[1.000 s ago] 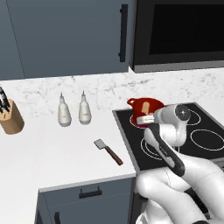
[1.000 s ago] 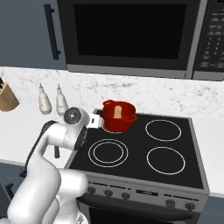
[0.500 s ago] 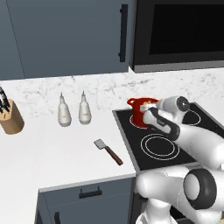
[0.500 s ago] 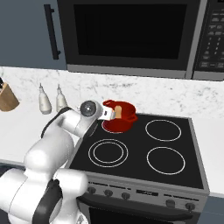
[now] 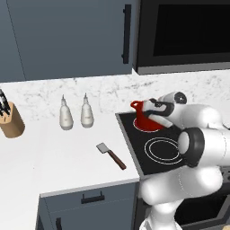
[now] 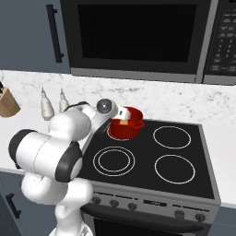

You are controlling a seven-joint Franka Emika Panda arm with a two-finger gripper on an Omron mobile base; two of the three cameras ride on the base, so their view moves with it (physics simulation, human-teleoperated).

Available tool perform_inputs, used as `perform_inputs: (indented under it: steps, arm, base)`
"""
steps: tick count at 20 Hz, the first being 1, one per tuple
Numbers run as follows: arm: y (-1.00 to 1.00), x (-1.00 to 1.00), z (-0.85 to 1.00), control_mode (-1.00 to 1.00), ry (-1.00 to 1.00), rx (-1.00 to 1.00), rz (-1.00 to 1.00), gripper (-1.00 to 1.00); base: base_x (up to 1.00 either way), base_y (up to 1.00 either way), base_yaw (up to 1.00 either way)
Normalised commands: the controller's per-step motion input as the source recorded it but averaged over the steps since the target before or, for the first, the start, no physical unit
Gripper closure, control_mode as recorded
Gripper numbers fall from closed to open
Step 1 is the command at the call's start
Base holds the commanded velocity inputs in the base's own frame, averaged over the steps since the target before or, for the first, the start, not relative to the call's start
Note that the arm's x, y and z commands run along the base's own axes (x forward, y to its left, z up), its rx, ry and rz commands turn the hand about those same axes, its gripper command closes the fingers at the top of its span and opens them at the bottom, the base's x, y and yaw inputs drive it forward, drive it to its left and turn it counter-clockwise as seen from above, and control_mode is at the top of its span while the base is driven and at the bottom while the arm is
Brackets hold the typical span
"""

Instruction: Put the garlic and squash in the pot. Retrieve the spatula and lightly stir the vegetables in the pot.

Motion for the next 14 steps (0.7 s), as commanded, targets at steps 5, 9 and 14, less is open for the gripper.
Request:
perform_inputs:
  steps: [5,9,14]
  arm:
    - [-0.16,0.55,-0.39,-1.0,0.0,0.0,0.0,1.0]
    - [-0.16,0.51,-0.29,-1.0,0.02,0.0,-0.01,1.0]
    - [-0.16,0.44,-0.25,-1.0,0.04,0.0,-0.01,1.0]
  base:
    - [0.0,0.0,0.0]
    - [0.0,0.0,0.0]
    - [0.0,0.0,0.0]
